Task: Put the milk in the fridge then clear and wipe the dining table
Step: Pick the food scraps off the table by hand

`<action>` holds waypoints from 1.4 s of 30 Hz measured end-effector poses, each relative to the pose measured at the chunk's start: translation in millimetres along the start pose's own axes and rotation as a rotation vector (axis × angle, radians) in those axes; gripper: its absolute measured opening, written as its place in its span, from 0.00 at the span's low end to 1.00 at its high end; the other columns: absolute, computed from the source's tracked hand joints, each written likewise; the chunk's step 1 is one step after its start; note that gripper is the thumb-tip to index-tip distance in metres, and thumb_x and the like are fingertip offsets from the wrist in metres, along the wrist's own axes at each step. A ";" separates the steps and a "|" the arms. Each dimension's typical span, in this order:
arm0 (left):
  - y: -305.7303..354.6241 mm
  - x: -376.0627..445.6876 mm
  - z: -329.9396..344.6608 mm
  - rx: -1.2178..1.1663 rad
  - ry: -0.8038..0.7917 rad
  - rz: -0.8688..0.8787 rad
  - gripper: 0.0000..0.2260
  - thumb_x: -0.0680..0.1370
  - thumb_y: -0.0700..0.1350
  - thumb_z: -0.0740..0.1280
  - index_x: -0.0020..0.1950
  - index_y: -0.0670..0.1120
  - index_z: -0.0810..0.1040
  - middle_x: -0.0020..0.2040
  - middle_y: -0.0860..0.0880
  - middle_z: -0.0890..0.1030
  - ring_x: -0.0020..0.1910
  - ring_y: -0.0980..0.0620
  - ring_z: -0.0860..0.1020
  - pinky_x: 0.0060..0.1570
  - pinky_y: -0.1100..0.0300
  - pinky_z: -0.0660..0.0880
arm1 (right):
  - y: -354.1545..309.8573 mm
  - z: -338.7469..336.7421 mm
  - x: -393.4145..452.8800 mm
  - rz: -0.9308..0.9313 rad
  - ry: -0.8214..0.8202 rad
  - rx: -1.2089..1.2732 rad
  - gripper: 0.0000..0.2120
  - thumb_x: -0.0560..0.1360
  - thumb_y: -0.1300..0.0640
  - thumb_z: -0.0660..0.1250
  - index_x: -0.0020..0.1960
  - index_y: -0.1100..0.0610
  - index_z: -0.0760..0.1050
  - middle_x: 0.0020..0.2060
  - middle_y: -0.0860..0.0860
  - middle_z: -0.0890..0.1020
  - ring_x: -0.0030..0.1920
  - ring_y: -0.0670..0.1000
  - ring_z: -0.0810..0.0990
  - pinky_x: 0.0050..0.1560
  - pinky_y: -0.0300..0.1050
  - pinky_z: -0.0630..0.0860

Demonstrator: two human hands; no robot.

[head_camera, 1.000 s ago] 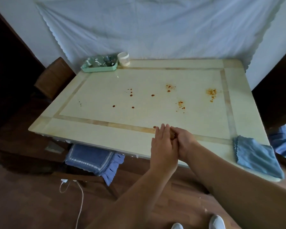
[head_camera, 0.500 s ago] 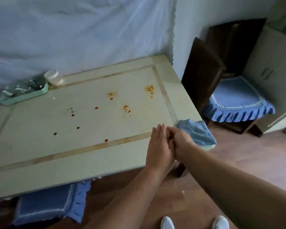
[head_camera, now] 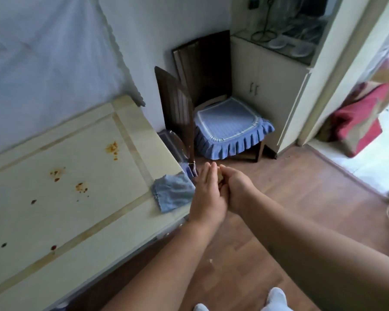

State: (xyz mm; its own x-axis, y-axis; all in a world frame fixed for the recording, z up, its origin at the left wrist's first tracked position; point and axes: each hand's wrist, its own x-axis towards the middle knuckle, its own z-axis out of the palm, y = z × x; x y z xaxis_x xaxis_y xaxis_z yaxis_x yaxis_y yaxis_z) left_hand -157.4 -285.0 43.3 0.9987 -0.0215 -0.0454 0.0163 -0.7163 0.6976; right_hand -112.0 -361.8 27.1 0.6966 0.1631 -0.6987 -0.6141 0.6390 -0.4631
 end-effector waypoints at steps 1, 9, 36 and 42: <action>12.8 3.5 8.9 0.008 -0.007 0.010 0.26 0.83 0.43 0.57 0.80 0.47 0.55 0.81 0.49 0.53 0.79 0.54 0.49 0.72 0.67 0.44 | -13.1 -10.3 -2.1 -0.014 0.000 0.018 0.18 0.80 0.53 0.61 0.61 0.64 0.79 0.55 0.60 0.83 0.55 0.58 0.83 0.59 0.49 0.78; 114.6 22.4 91.5 0.040 -0.117 0.097 0.25 0.83 0.44 0.55 0.80 0.47 0.54 0.81 0.49 0.51 0.79 0.53 0.47 0.76 0.61 0.44 | -111.7 -105.6 -25.1 -0.068 0.023 0.111 0.17 0.80 0.54 0.62 0.61 0.66 0.79 0.54 0.60 0.84 0.55 0.57 0.83 0.53 0.48 0.80; 284.2 65.4 259.2 0.045 -0.684 0.665 0.28 0.81 0.45 0.62 0.80 0.50 0.57 0.80 0.52 0.57 0.79 0.57 0.51 0.72 0.66 0.44 | -242.9 -306.6 -93.3 -0.457 0.222 0.709 0.19 0.82 0.49 0.56 0.56 0.62 0.78 0.52 0.58 0.80 0.49 0.57 0.81 0.55 0.48 0.79; 289.0 63.9 264.4 -0.005 -0.788 0.736 0.29 0.80 0.43 0.64 0.79 0.50 0.57 0.79 0.51 0.60 0.78 0.56 0.55 0.76 0.61 0.50 | -236.6 -318.7 -102.6 -0.539 0.265 0.857 0.17 0.81 0.51 0.57 0.61 0.61 0.75 0.54 0.58 0.80 0.56 0.57 0.79 0.63 0.49 0.74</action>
State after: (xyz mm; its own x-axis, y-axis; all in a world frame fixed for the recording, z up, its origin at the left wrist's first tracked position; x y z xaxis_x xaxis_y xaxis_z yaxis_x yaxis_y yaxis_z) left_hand -101.5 -677.8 52.9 0.4511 -0.8905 -0.0597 -0.5740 -0.3407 0.7446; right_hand -156.4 -769.2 34.6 0.6330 -0.4051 -0.6597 0.2941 0.9141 -0.2792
